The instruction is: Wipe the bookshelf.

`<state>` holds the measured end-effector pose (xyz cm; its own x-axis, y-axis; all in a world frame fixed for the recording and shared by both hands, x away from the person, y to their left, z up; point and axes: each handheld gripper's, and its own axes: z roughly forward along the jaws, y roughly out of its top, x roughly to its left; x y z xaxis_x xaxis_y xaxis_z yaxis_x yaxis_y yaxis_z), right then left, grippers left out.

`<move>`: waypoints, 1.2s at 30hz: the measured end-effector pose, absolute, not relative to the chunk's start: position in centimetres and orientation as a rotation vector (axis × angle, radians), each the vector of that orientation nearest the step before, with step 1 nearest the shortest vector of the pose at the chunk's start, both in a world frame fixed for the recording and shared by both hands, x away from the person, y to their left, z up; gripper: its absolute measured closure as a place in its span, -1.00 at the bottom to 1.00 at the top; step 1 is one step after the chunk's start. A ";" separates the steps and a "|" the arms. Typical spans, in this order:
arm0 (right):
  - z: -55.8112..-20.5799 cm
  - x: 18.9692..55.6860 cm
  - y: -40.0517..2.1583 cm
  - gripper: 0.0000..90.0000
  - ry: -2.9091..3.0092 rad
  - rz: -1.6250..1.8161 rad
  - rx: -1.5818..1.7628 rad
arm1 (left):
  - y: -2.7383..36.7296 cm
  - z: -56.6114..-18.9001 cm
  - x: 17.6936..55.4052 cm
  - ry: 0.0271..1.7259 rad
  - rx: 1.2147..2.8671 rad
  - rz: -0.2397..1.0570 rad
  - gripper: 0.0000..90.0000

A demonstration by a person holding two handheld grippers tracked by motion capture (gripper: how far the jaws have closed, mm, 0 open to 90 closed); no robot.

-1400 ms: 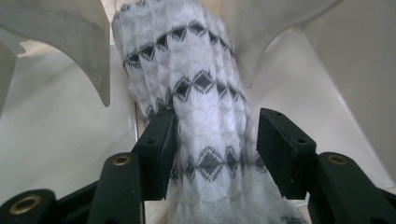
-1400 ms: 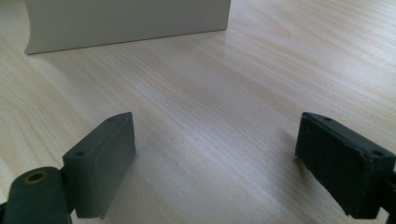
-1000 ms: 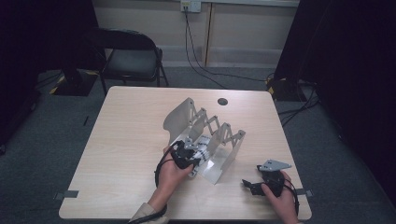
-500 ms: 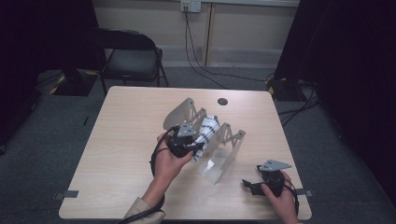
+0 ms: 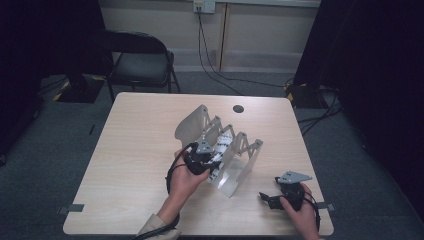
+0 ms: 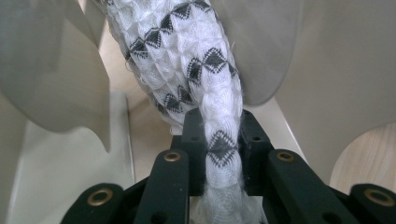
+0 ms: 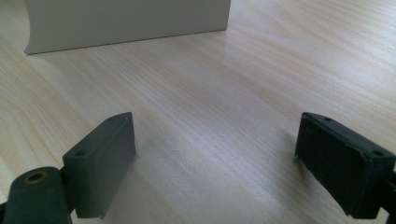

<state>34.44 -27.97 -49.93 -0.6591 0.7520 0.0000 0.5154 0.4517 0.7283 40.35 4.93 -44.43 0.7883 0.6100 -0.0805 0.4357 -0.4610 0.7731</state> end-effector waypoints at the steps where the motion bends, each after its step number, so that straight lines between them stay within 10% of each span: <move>1: -49.9 34.4 -28.0 -0.75 2.383 1.030 1.082 | 4.9 -44.8 40.3 0.774 2.137 0.260 0.70; 21: -49.9 34.4 -28.0 -0.75 2.383 1.030 1.082 | 5.1 -48.2 39.8 0.819 2.200 0.219 0.70; 36: -49.9 34.4 -28.0 -0.75 2.384 1.030 1.082 | 5.3 -40.8 40.3 0.740 2.092 0.350 0.69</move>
<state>34.43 -27.97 -49.92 -0.6585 0.7526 0.0005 0.5162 0.4512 0.7280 40.30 5.30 -40.79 0.7840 0.6204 -0.0210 0.3771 -0.4491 0.8100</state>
